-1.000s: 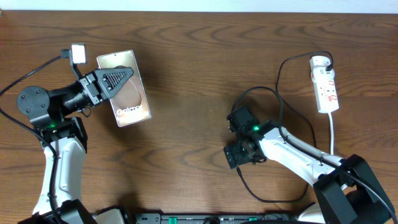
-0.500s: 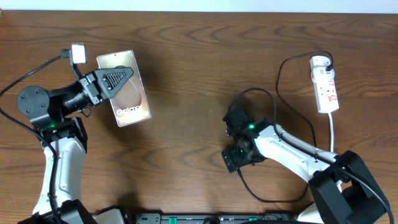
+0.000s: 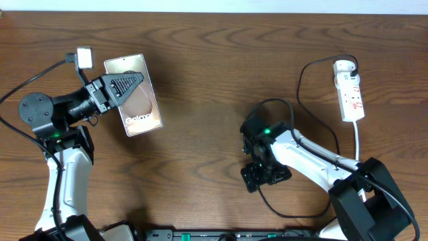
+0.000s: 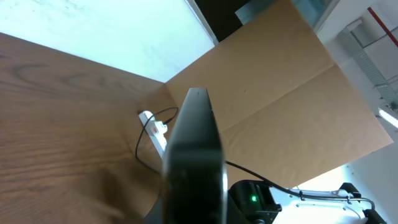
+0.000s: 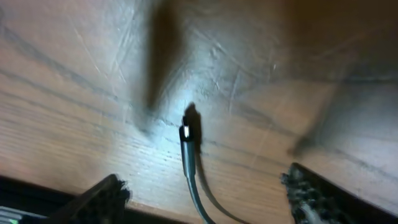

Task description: Plug charger to phone and switch on socket

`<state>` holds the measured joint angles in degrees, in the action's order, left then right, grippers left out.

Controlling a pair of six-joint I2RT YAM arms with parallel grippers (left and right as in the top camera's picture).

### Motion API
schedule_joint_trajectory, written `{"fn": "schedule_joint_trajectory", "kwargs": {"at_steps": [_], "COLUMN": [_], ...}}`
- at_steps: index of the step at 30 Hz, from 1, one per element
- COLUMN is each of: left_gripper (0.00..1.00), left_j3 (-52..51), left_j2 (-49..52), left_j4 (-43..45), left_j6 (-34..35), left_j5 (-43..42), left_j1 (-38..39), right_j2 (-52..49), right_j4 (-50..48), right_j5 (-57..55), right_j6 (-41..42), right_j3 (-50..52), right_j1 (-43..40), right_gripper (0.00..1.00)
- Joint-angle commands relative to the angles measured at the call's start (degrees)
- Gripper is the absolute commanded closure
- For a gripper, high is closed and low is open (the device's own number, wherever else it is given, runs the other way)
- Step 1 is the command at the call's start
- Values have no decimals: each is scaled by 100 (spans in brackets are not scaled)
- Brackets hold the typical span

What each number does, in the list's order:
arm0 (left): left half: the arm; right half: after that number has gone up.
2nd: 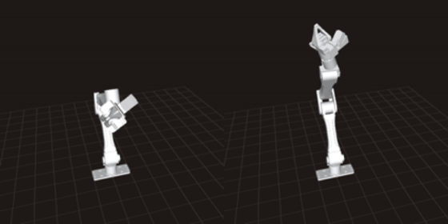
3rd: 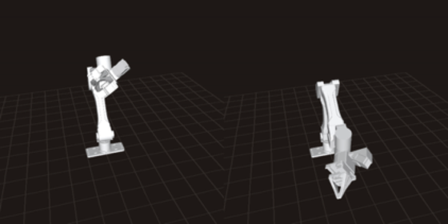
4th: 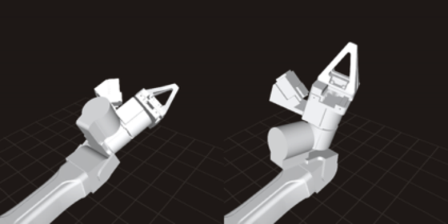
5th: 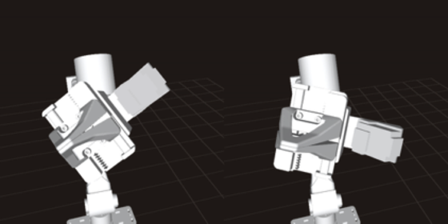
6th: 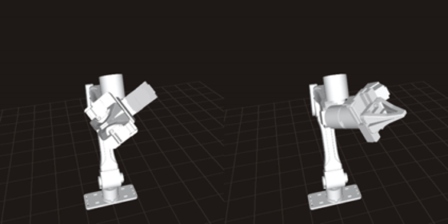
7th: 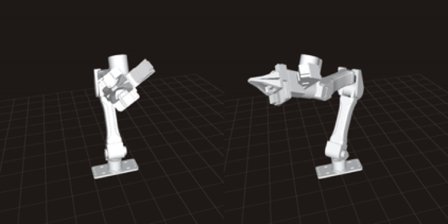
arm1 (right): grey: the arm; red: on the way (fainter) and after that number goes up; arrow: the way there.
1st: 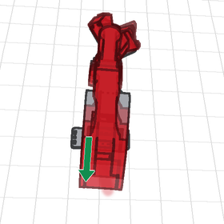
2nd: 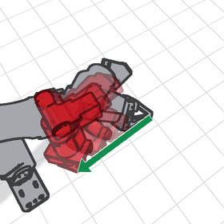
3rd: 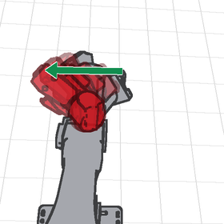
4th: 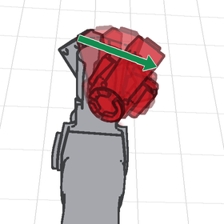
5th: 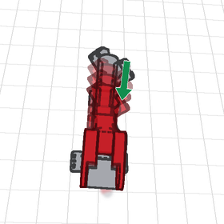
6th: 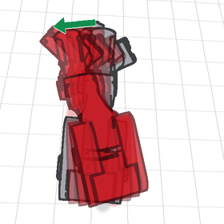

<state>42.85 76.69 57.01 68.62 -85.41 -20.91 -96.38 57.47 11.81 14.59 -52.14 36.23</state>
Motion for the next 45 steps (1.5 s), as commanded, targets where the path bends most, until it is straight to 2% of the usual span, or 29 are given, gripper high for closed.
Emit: {"fn": "schedule_joint_trajectory", "kwargs": {"at_steps": [1,8,13,21,26,29,32,33,36,42,45], "left_gripper": [93,93,93,92,92,93,93,93,93,93,93], "left_j3": [11,11,11,11,11,11,11,11,11,11,11], "left_j2": [-111,-111,-111,-111,-111,-111,-111,-111,-111,-111,-111], "left_j4": [50,50,50,50,50,50,50,50,50,50,50], "left_j6": [-83,-81,-81,-83,-83,-83,-83,-83,-83,-83,-83], "left_j5": [-7,-11,-72,-72,-72,-72,-72,-72,-72,-72,-72], "left_j1": [-20,-20,-20,-20,-20,-20,-20,-20,-20,-20,-20], "right_j2": [-37,-37,-37,-37,-37,-37,-39,-37,-39,-39,-39], "right_j4": [24,-232,-260,-289,-343,-573,-610,-610,-610,-638,-649], "right_j5": [57,4,-568,-566,-566,-566,-503,-505,-505,-505,-507], "right_j6": [39,385,813,901,914,1023,1067,1067,1067,1064,1062], "right_j3": [-98,-90,0,140,240,433,487,485,485,485,485], "right_j1": [120,730,870,874,883,885,883,883,883,883,883], "right_gripper": [24,20,20,33,34,42,46,53,57,78,80]}}
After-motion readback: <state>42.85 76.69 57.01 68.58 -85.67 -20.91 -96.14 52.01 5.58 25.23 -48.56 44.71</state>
